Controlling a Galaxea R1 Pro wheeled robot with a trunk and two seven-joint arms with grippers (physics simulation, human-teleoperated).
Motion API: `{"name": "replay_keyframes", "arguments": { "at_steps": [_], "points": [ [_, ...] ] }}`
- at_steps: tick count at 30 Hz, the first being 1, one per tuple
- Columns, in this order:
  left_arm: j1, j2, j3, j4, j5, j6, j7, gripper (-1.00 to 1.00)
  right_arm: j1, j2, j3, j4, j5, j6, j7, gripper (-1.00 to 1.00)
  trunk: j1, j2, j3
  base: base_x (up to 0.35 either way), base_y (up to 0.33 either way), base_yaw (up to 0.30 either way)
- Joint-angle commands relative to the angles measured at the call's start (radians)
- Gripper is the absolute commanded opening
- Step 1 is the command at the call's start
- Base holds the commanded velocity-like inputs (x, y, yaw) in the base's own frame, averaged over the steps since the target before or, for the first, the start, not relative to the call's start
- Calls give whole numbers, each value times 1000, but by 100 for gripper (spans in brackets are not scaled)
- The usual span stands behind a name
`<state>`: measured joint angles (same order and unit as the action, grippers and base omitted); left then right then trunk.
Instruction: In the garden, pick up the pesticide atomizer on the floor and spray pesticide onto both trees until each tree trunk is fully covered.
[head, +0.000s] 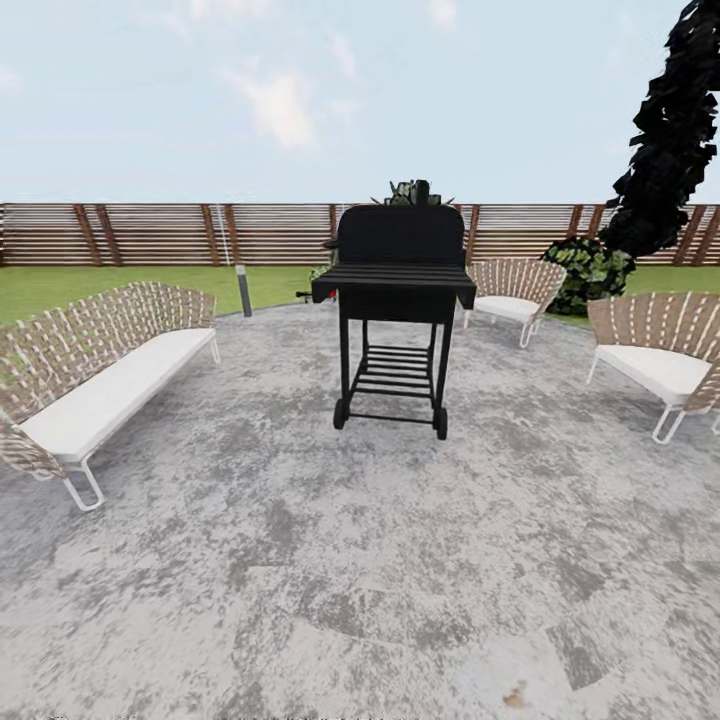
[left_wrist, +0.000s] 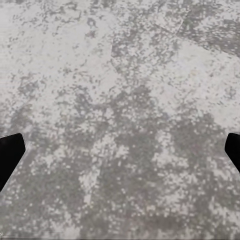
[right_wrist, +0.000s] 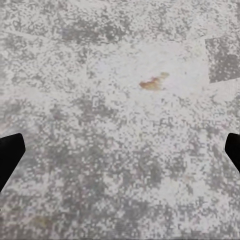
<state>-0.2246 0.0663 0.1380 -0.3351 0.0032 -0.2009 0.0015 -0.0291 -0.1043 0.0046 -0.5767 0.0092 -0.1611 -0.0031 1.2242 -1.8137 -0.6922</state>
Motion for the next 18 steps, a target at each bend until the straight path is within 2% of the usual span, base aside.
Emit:
{"name": "replay_keyframes", "arguments": {
  "at_steps": [1, 18],
  "points": [
    [0, 0, 0, 0, 0, 0, 0, 100, 0, 0, 0, 0, 0, 0, 0, 100, 4, -7, -5, 0, 0, 179],
    [0, 0, -1, 0, 0, 0, 0, 100, 0, 0, 0, 0, 0, 0, 0, 100, 69, -126, -79, 0, 0, 178]
  ]
}}
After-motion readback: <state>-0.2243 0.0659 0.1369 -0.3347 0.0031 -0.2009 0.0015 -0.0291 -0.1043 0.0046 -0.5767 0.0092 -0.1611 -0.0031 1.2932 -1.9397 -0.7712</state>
